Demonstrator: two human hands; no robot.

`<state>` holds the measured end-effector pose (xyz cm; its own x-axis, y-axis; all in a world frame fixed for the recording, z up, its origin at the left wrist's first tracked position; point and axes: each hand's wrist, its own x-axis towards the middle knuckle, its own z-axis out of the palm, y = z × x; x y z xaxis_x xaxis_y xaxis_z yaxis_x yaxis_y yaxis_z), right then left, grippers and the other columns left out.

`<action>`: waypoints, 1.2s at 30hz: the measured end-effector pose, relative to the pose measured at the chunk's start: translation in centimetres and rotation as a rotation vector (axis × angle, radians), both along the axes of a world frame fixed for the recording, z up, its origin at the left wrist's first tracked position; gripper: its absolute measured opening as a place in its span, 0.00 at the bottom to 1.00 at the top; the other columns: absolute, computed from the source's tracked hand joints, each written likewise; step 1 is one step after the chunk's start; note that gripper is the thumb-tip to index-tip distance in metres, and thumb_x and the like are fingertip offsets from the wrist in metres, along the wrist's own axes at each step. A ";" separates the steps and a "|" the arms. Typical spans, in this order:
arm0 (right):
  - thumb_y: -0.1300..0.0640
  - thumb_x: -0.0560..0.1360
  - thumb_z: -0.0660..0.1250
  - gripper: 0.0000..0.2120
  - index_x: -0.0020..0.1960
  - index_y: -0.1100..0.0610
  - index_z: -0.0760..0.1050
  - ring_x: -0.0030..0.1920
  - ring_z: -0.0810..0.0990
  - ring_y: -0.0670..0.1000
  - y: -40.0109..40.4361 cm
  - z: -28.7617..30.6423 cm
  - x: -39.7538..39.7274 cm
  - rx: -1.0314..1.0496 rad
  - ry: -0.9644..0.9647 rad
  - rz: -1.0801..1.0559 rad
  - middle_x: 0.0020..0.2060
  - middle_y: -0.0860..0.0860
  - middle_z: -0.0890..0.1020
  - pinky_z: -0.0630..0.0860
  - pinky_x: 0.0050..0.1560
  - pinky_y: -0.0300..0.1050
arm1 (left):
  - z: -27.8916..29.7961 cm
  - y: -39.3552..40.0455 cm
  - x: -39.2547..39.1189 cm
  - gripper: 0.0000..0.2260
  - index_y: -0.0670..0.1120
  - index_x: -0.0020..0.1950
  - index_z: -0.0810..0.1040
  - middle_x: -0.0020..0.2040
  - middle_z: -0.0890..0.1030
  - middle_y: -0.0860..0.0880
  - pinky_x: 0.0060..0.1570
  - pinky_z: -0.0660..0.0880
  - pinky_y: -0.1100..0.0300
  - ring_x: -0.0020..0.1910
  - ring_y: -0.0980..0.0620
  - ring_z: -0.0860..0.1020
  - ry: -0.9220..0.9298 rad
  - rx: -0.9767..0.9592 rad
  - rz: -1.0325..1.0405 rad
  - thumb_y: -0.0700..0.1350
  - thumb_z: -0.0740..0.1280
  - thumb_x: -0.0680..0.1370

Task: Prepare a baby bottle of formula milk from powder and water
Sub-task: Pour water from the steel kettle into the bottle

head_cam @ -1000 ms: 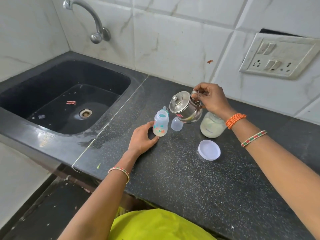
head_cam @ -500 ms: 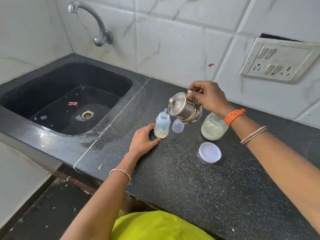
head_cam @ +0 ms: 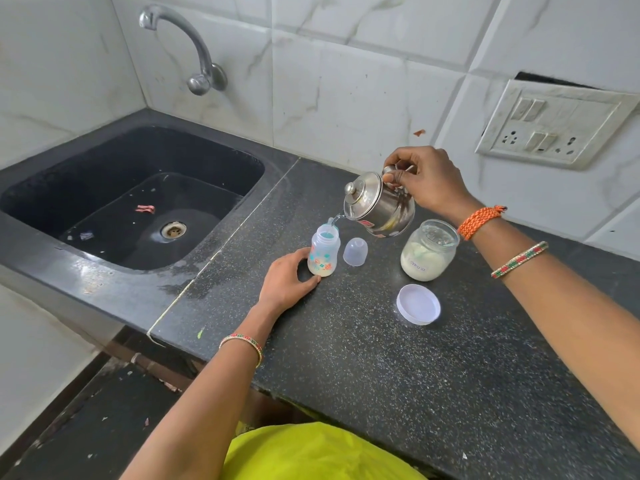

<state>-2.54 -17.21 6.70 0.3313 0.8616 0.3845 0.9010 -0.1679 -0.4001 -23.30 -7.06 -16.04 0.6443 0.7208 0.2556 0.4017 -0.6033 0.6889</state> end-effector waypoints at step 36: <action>0.52 0.74 0.69 0.05 0.48 0.51 0.81 0.49 0.77 0.55 -0.4 2.0 -0.6 0.027 -0.045 -0.018 0.44 0.50 0.82 0.75 0.47 0.51 | 0.1 0.0 -0.1 0.25 0.51 0.67 0.72 0.63 0.79 0.53 0.56 0.66 0.64 0.60 0.54 0.76 0.004 -0.023 -0.016 0.50 0.72 0.70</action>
<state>-3.16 -17.57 8.69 0.3287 0.8446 0.4226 0.9151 -0.1741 -0.3636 -23.43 -7.02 -15.93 0.6568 0.7162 0.2362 0.3948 -0.5934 0.7014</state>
